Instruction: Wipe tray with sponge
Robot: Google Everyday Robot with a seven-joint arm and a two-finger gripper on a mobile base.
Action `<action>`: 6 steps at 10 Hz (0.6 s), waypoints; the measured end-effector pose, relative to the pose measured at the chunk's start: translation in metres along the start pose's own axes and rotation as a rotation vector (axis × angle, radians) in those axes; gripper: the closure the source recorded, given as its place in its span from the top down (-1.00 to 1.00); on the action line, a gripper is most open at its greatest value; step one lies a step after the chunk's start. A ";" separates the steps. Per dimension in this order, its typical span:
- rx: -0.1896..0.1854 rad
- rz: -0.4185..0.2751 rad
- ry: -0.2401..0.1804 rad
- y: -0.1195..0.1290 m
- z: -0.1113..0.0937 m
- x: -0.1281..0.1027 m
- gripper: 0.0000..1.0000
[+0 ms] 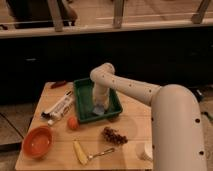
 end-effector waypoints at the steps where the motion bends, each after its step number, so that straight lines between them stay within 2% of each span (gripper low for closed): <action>1: 0.002 0.014 0.013 -0.002 0.000 0.016 -0.99; 3: 0.003 0.013 0.025 -0.017 0.000 0.041 -0.99; 5: 0.016 -0.018 0.020 -0.039 -0.001 0.041 -0.99; 6: 0.024 -0.046 0.015 -0.057 -0.001 0.033 -0.99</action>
